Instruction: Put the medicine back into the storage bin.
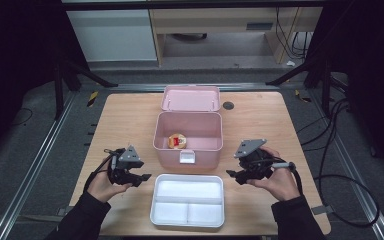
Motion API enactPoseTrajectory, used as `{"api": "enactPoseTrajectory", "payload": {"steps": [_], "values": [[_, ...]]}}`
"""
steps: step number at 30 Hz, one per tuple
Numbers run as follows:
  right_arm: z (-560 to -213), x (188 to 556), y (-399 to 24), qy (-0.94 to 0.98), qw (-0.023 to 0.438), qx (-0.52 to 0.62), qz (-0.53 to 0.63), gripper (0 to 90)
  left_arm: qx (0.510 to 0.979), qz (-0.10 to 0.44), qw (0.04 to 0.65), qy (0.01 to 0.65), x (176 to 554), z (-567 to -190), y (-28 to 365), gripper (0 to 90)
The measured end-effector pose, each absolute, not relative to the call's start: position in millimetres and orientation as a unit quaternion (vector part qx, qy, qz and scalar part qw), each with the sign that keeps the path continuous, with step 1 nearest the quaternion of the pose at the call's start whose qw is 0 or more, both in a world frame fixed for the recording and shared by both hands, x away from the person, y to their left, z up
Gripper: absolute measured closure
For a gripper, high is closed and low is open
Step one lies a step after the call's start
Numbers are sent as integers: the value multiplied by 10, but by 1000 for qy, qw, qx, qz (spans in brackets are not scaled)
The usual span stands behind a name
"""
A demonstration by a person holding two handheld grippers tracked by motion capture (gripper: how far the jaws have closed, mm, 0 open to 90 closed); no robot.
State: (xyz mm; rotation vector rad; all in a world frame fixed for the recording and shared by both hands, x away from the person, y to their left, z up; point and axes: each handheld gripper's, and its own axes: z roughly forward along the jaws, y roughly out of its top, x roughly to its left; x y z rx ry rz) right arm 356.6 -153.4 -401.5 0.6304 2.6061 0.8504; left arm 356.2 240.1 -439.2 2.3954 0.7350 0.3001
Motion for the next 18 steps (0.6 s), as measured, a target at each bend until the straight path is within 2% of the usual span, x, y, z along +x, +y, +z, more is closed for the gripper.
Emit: {"api": "enactPoseTrajectory", "payload": {"steps": [18], "values": [[-4402, 3368, -1129, 950, 97, 160, 249, 473, 941, 78, 270, 190, 3358, -4415, 2028, 574]]}}
